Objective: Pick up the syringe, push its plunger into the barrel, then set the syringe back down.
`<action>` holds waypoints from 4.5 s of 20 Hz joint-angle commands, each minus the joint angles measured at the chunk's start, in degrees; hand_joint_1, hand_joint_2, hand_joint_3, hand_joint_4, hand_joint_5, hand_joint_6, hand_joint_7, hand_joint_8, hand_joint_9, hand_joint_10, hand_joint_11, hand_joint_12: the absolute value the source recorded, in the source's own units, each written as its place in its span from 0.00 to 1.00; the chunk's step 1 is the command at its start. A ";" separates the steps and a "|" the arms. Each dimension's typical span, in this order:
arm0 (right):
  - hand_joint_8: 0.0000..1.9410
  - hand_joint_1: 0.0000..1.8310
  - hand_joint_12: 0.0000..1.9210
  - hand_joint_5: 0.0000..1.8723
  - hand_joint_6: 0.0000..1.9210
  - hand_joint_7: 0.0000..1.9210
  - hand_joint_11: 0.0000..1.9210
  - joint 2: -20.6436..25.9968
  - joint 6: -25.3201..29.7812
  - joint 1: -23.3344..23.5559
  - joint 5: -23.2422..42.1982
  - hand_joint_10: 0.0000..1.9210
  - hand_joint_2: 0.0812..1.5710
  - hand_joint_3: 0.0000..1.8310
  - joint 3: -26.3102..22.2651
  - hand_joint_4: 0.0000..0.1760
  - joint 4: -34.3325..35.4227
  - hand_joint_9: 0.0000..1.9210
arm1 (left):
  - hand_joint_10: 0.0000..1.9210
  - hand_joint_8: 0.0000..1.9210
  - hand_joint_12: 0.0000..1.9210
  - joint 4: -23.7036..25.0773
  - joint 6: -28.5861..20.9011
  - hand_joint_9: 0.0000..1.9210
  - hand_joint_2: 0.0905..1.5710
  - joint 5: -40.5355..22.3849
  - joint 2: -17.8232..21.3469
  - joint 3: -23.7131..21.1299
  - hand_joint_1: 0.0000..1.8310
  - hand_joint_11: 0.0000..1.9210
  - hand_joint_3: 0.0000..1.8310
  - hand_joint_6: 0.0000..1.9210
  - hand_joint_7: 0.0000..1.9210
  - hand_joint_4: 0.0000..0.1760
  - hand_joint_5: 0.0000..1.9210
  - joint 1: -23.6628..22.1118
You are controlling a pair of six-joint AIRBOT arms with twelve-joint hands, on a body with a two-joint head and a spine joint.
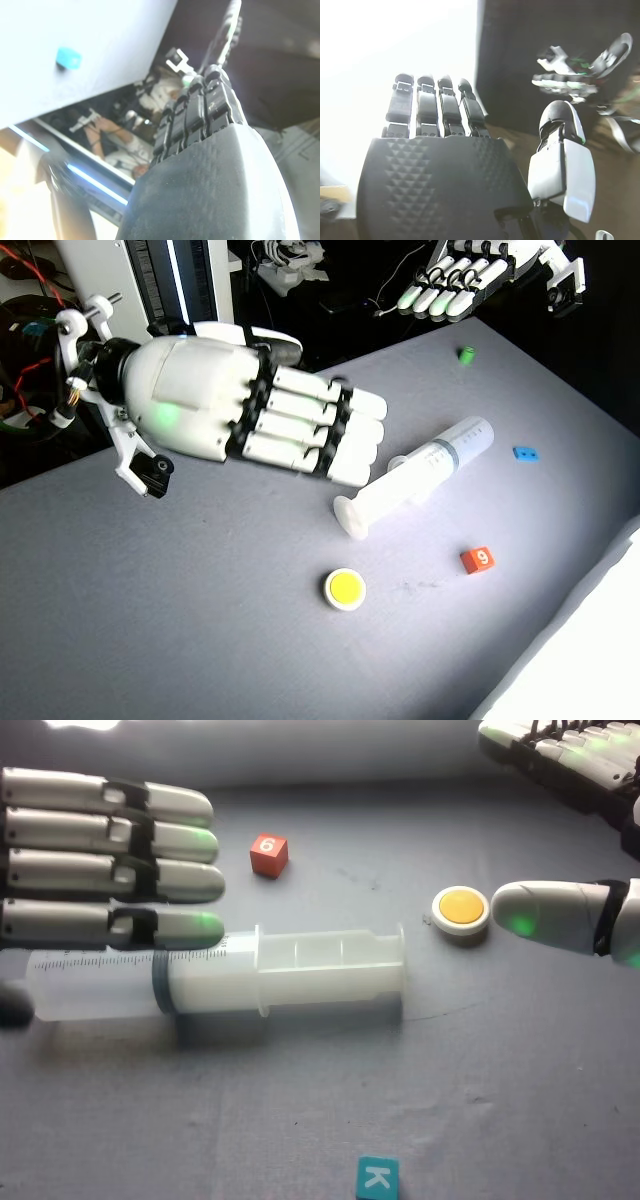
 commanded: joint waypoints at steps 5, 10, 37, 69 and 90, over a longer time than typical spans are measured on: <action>0.00 0.00 0.00 0.00 0.00 0.00 0.00 -0.14 4.42 1.18 9.25 0.00 0.68 0.00 -0.14 0.00 12.77 0.00 | 0.00 0.00 0.17 -2.68 -16.87 0.00 0.53 1.47 0.91 -1.61 0.66 0.00 0.01 0.00 0.00 0.00 0.00 -1.29; 0.00 0.00 0.00 0.01 0.00 0.00 0.00 -0.34 5.18 1.18 9.26 0.00 0.68 0.00 -0.15 0.00 12.77 0.00 | 0.00 0.00 0.16 -2.25 -20.52 0.00 0.54 7.74 1.77 -3.17 0.60 0.00 0.01 0.00 0.00 0.00 0.00 -1.70; 0.00 0.00 0.00 0.01 0.00 0.00 0.00 -0.04 6.38 5.18 -4.54 0.00 0.72 0.01 0.33 0.00 14.79 0.00 | 0.00 0.00 0.23 -16.89 -20.88 0.01 0.57 48.28 13.35 -22.06 0.61 0.00 0.01 0.00 0.00 0.00 0.00 12.40; 0.00 0.00 0.00 0.03 0.00 0.02 0.00 -5.98 19.20 3.97 6.11 0.00 0.72 0.00 -0.89 0.00 23.35 0.00 | 0.00 0.00 0.20 -18.76 -25.47 0.01 0.62 92.32 -4.81 -22.31 0.59 0.00 0.00 0.00 0.00 0.00 0.00 3.12; 0.01 0.00 0.00 0.04 0.01 0.03 0.00 -6.63 33.39 -1.88 13.30 0.00 0.72 0.00 -2.80 0.00 20.89 0.01 | 0.00 0.00 0.24 -19.54 -26.79 0.02 0.62 98.47 -15.68 -13.10 0.61 0.00 0.00 0.00 0.00 0.00 0.01 4.55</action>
